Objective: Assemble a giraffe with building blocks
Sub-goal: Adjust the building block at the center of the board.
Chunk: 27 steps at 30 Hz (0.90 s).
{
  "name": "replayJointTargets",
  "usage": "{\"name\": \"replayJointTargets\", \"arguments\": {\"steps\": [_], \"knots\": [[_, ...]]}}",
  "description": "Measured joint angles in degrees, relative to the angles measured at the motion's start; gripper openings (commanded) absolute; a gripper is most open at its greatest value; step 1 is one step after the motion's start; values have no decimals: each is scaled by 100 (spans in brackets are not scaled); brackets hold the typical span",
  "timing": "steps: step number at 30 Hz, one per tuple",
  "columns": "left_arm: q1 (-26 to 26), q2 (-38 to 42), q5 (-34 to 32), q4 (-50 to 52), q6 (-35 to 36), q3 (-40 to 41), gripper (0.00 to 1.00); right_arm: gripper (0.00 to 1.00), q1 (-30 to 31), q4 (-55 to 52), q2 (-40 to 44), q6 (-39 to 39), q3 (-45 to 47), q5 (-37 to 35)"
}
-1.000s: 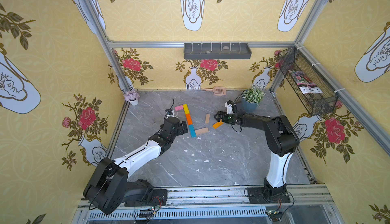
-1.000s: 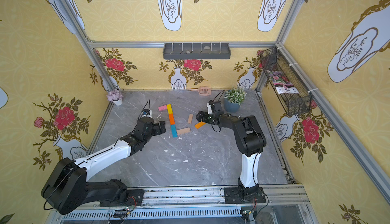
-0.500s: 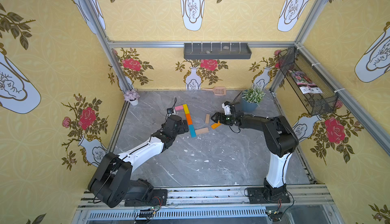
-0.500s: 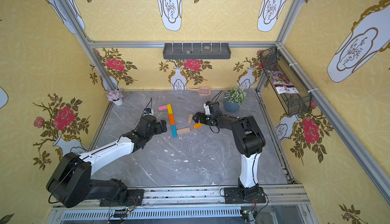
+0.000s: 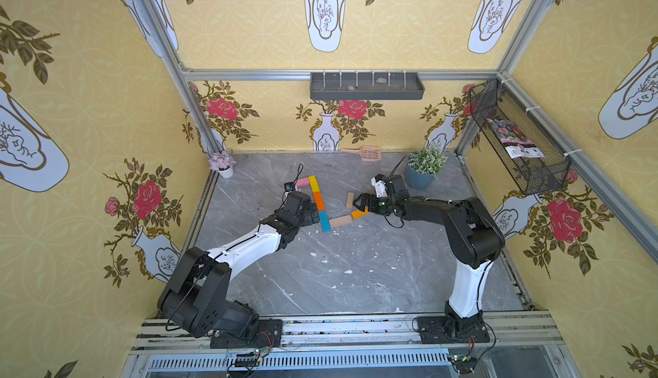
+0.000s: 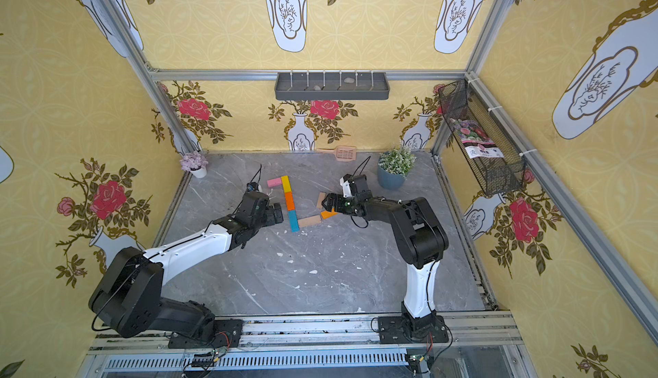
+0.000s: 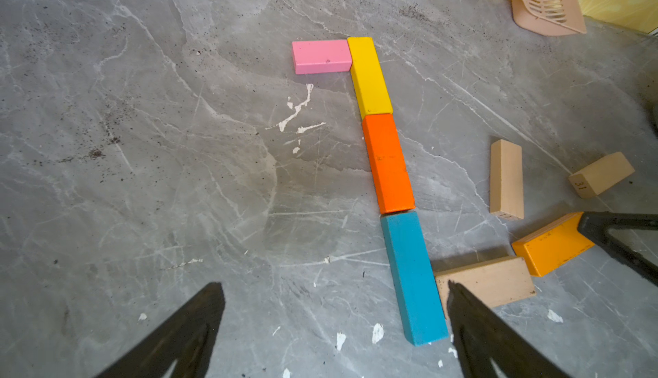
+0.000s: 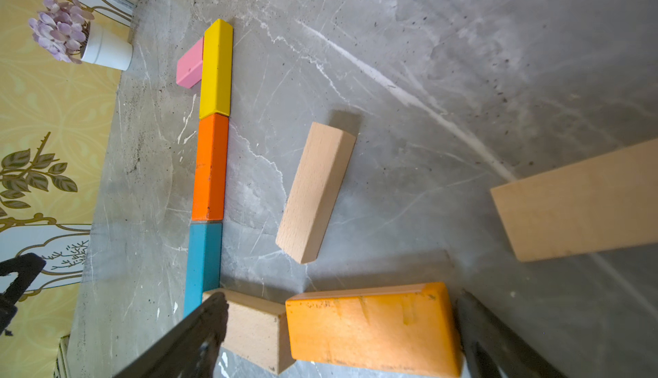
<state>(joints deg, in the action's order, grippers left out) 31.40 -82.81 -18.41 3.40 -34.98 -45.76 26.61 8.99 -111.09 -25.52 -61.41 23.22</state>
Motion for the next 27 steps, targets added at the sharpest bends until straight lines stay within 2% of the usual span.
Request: {"name": "replayJointTargets", "arguments": {"steps": [10,19,27], "knots": [[0,31,2,-7,2,35,99,99,4,-149,7,-15,-74,-11],[0,136,0,-59,4,129,99,99,162,-483,254,-15,-437,-651],[0,184,0,-94,9,160,99,99,385,-605,-496,2,-1377,-442]]}}
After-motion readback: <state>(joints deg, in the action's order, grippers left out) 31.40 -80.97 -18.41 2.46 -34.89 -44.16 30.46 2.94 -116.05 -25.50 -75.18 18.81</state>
